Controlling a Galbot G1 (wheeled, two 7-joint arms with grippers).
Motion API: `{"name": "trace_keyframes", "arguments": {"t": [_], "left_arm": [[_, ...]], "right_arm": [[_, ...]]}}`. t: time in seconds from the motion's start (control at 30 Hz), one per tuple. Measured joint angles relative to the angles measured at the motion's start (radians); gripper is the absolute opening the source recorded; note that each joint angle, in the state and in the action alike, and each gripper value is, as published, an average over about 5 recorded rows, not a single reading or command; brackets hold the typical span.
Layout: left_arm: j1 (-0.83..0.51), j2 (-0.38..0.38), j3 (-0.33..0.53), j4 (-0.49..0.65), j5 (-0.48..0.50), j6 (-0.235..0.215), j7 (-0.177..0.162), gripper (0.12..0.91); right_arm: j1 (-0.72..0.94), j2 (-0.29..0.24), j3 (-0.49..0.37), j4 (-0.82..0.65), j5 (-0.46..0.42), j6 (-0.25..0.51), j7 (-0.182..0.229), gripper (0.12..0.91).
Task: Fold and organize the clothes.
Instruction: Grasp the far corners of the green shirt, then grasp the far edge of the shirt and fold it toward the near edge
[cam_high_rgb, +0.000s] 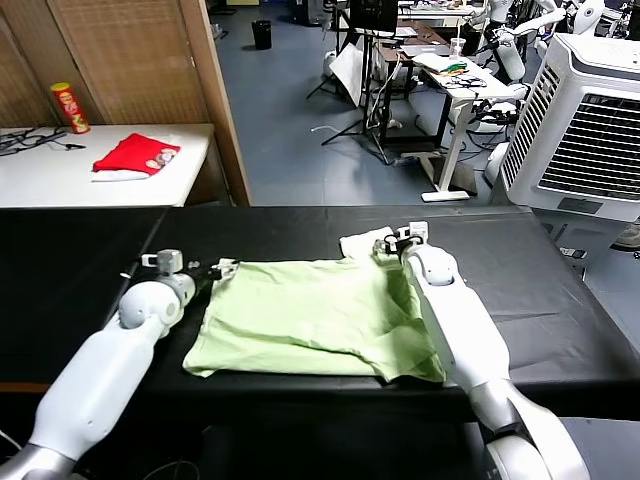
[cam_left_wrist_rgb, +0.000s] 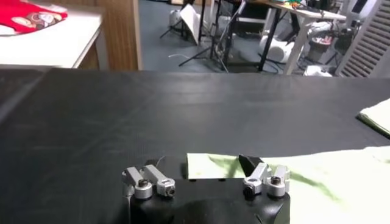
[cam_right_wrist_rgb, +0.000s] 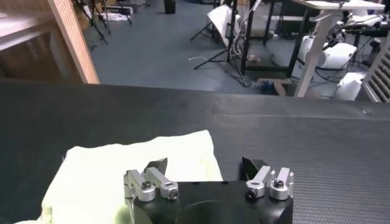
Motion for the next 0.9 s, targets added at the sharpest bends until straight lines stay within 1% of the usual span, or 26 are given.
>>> {"name": "trace_keyframes", "arguments": {"t": [0.07, 0.1, 0.27, 0.3, 0.33, 0.4, 0.5, 0.53, 0.67, 0.77, 0.9], "left_arm": [[0.002, 0.0, 0.0, 0.0, 0.0, -0.002, 0.007, 0.609], [0.003, 0.001, 0.001, 0.0, 0.0, -0.002, 0.011, 0.542], [0.008, -0.005, 0.004, -0.001, 0.008, -0.004, 0.019, 0.274], [0.009, -0.007, 0.004, -0.001, 0.01, -0.005, 0.019, 0.218], [0.01, -0.009, 0.004, -0.001, 0.012, -0.007, 0.019, 0.178], [0.013, -0.012, 0.002, -0.003, 0.015, -0.013, 0.019, 0.132], [0.02, -0.014, -0.005, -0.012, 0.022, -0.027, 0.018, 0.127], [0.023, -0.014, -0.008, -0.017, 0.025, -0.031, 0.017, 0.127], [0.038, -0.009, -0.024, -0.041, 0.036, -0.044, 0.011, 0.127], [0.053, 0.0, -0.043, -0.069, 0.042, -0.05, 0.001, 0.127], [0.087, 0.017, -0.08, -0.132, 0.042, -0.052, -0.012, 0.127]], "right_arm": [[-0.003, 0.001, 0.0, 0.001, 0.0, 0.0, -0.004, 0.642], [-0.004, 0.001, 0.0, 0.001, -0.001, 0.0, -0.005, 0.6], [-0.01, 0.003, 0.004, 0.005, -0.003, 0.0, -0.01, 0.464], [-0.011, 0.003, 0.006, 0.007, -0.003, 0.0, -0.01, 0.418], [-0.013, 0.004, 0.008, 0.01, -0.003, -0.001, -0.01, 0.377], [-0.018, 0.004, 0.015, 0.016, -0.003, 0.001, -0.007, 0.268], [-0.029, 0.0, 0.024, 0.03, -0.002, 0.014, -0.003, 0.152], [-0.034, -0.003, 0.026, 0.037, -0.002, 0.023, -0.003, 0.134], [-0.06, -0.02, 0.028, 0.079, -0.002, 0.071, -0.007, 0.122], [-0.092, -0.041, 0.028, 0.14, 0.004, 0.104, -0.022, 0.122], [-0.158, -0.086, 0.037, 0.263, 0.044, 0.113, -0.045, 0.122]]}}
